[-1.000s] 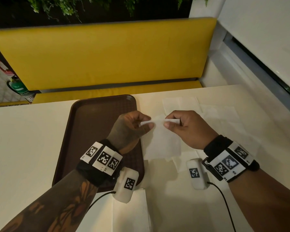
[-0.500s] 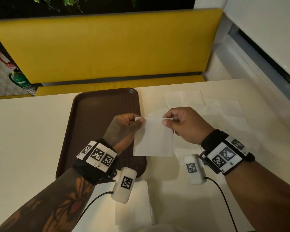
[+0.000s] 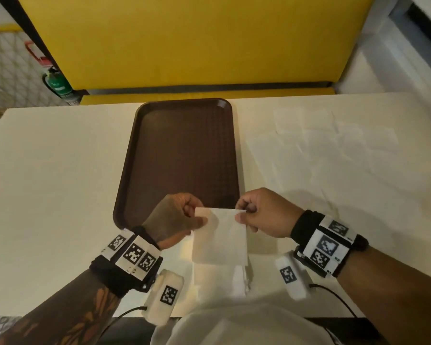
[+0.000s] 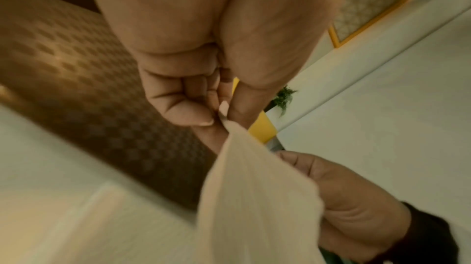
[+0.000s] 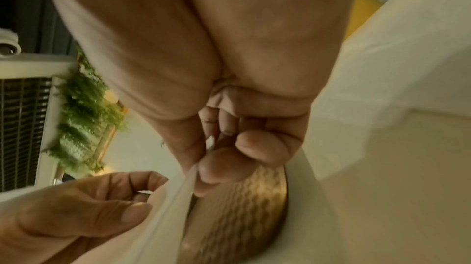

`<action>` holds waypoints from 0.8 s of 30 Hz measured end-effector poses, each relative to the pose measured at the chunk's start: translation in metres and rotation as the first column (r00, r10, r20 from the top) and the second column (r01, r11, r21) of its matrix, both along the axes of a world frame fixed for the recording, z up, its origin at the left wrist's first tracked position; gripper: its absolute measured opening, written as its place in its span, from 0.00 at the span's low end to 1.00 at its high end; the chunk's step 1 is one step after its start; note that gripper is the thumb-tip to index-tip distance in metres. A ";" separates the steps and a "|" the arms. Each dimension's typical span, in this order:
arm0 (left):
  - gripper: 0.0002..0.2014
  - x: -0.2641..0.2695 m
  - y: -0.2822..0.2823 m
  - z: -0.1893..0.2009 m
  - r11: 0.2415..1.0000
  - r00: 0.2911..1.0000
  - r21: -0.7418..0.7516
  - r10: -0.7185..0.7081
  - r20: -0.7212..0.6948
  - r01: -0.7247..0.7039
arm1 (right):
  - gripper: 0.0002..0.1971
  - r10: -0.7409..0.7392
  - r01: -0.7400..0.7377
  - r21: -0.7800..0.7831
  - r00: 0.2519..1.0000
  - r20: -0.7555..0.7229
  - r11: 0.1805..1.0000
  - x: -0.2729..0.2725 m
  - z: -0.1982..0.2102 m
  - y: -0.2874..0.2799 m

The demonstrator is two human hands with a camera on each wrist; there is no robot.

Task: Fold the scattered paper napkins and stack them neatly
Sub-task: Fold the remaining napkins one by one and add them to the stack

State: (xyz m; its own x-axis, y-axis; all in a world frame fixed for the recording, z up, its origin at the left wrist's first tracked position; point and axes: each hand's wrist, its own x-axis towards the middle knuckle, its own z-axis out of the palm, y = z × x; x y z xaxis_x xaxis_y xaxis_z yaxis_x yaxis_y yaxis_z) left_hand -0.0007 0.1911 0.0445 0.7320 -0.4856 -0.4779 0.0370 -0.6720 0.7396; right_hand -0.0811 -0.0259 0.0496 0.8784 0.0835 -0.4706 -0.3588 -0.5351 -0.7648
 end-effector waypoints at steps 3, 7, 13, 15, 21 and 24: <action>0.14 -0.022 0.013 -0.021 0.995 0.998 0.100 -0.017 0.061 0.010 | 0.05 0.028 -0.030 -0.059 0.999 -0.036 0.998 -0.014 -0.022 0.016; 0.14 -0.043 0.013 -0.041 0.981 0.984 0.180 0.037 0.175 -0.069 | 0.07 0.015 -0.013 -0.191 1.000 0.008 0.982 -0.028 -0.046 0.030; 0.16 -0.060 0.006 -0.044 0.963 0.952 0.260 -0.011 0.306 -0.072 | 0.11 -0.016 0.054 -0.381 0.995 0.101 0.923 -0.035 -0.060 0.038; 0.16 -0.067 0.006 -0.041 0.954 0.879 0.301 -0.139 0.456 -0.005 | 0.12 0.090 0.005 -0.435 0.976 0.199 0.900 -0.037 -0.055 0.039; 0.13 -0.072 -0.001 -0.037 0.831 0.690 0.454 -0.533 0.489 0.320 | 0.13 0.433 -0.283 -0.494 0.875 0.218 0.822 -0.036 -0.048 0.044; 0.14 -0.069 0.001 -0.038 0.801 0.707 0.515 -0.552 0.441 0.304 | 0.14 0.453 -0.320 -0.519 0.879 0.151 0.793 -0.037 -0.047 0.045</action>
State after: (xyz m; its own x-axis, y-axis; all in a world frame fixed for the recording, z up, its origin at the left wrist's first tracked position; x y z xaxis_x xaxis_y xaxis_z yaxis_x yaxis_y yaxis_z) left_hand -0.0693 0.1924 0.0068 0.6749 -0.6833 -0.2785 -0.6502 -0.7292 0.2135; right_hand -0.1181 0.0195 0.0023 0.9120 0.2721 -0.3068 0.1268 -0.8986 -0.4201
